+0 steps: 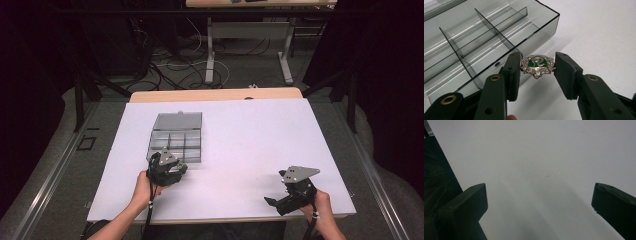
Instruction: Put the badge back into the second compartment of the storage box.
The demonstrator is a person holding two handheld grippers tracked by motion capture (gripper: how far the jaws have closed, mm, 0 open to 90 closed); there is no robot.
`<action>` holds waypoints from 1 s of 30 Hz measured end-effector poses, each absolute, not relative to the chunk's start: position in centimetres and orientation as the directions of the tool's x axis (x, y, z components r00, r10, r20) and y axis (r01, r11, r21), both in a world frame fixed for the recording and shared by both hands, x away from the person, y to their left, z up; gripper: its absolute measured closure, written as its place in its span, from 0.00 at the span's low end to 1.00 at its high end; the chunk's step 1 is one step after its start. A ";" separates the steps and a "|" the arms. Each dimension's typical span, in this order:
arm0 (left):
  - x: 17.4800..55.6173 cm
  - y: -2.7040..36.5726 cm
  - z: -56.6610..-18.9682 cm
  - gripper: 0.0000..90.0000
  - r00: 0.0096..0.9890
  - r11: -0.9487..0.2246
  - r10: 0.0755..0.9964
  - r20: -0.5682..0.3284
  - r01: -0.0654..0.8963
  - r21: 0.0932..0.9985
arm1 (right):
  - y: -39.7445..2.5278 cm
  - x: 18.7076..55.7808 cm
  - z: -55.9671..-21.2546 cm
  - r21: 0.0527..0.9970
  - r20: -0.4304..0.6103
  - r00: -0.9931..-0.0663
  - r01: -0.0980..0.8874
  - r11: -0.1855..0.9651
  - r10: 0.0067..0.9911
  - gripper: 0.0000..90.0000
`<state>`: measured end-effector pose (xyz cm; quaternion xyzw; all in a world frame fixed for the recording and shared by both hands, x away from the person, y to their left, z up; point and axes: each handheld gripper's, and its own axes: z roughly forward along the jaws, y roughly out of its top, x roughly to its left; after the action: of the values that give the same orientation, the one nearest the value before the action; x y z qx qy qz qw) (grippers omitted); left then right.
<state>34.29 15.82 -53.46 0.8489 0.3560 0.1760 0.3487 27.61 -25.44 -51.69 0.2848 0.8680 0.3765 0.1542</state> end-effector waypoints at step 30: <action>34.6 17.2 -51.9 0.64 0.656 -0.462 0.753 0.047 0.477 0.747 | -25.4 27.7 -51.7 0.741 -0.065 -0.794 0.368 0.562 0.605 0.00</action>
<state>34.56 17.16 -51.92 0.8339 0.3687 0.1892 0.3645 27.70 -25.43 -51.70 0.2796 0.8695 0.3752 0.1579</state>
